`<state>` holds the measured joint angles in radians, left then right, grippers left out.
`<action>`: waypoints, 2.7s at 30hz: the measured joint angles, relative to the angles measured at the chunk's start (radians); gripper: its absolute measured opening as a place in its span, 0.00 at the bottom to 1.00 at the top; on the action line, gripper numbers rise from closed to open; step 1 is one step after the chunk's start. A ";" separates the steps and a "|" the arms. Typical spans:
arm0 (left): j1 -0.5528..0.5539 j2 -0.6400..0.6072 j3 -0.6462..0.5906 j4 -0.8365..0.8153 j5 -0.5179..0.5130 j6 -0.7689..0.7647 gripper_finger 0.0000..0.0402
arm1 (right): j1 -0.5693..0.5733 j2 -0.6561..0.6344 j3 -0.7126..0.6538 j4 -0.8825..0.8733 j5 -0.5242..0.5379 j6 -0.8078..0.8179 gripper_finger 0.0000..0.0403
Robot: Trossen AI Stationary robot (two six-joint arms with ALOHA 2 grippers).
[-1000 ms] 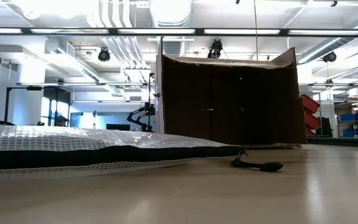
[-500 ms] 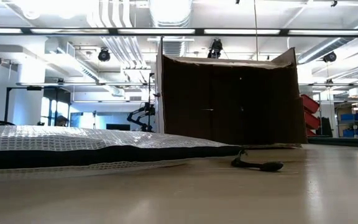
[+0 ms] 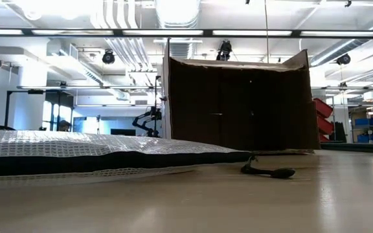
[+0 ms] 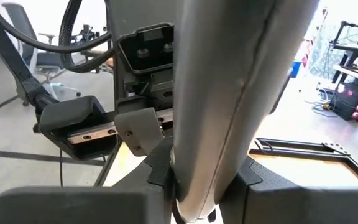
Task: Unpack boxes
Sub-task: Break down cardboard box until it is fully flat
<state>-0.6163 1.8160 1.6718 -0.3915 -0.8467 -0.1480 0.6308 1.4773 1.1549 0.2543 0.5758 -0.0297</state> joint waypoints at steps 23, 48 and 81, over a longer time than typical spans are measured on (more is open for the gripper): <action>0.005 0.000 0.000 0.069 -0.037 0.054 0.07 | -0.010 0.003 0.001 -0.003 -0.001 0.034 0.14; 0.003 -0.016 0.000 0.084 -0.109 0.061 0.05 | -0.010 0.003 0.000 0.003 0.060 0.029 0.26; -0.010 -0.037 0.000 0.074 -0.050 0.087 0.04 | -0.008 0.003 -0.001 0.035 0.037 -0.063 0.11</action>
<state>-0.6266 1.7786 1.6718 -0.3172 -0.8964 -0.0607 0.6231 1.4807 1.1542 0.2897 0.6127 -0.0923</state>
